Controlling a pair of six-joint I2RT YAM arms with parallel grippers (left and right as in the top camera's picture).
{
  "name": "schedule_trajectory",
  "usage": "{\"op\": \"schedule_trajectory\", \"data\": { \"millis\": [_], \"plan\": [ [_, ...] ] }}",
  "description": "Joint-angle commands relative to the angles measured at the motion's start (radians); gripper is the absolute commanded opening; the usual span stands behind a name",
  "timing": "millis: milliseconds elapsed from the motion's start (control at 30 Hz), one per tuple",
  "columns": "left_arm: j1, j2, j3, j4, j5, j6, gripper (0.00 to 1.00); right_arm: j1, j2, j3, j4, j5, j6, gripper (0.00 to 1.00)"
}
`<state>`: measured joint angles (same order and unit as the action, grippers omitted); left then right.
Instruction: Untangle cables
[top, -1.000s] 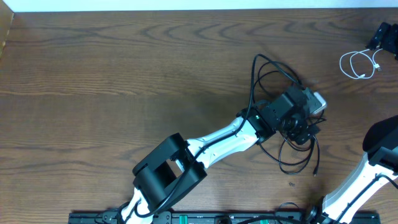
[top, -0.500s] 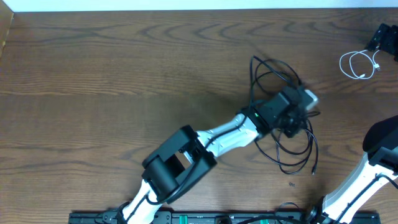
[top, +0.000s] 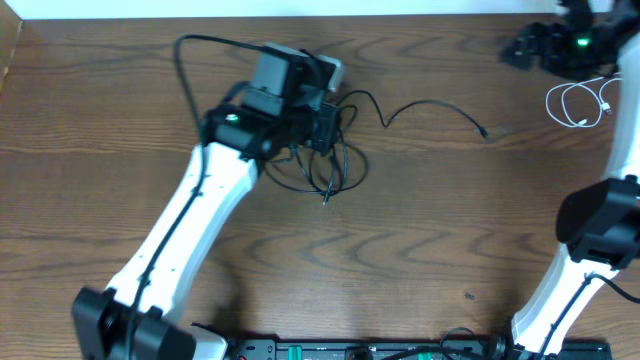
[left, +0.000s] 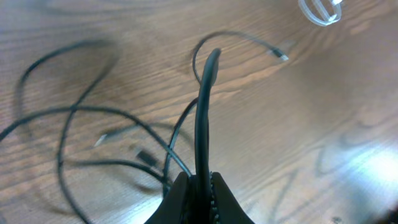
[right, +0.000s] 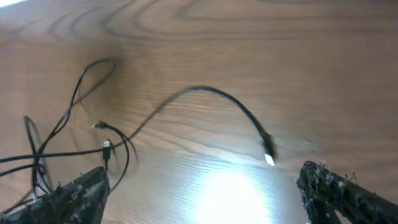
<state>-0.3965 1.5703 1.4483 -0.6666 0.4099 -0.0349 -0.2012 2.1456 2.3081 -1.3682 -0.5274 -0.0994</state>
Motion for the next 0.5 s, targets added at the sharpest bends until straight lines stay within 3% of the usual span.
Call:
{"op": "schedule_trajectory", "data": {
  "millis": [0,167,267,367,467],
  "plan": [
    [0.047,-0.061,0.009,-0.008,0.206,0.039,0.07,0.07,0.005,0.0,0.016,-0.029,-0.029,0.95],
    [0.09,-0.074,0.011,0.077,0.533,-0.004,0.07,0.157,0.005,0.001,0.039,-0.03,-0.035,0.95],
    [0.141,-0.074,0.011,0.229,0.743,-0.153,0.07,0.187,0.002,0.002,0.056,-0.034,-0.042,0.95],
    [0.208,-0.074,0.011,0.398,0.831,-0.354,0.07,0.22,-0.013,0.002,0.073,-0.09,-0.081,0.95],
    [0.238,-0.074,0.011,0.457,0.838,-0.414,0.07,0.238,-0.028,0.002,0.076,-0.164,-0.124,0.95]
  ]
}}
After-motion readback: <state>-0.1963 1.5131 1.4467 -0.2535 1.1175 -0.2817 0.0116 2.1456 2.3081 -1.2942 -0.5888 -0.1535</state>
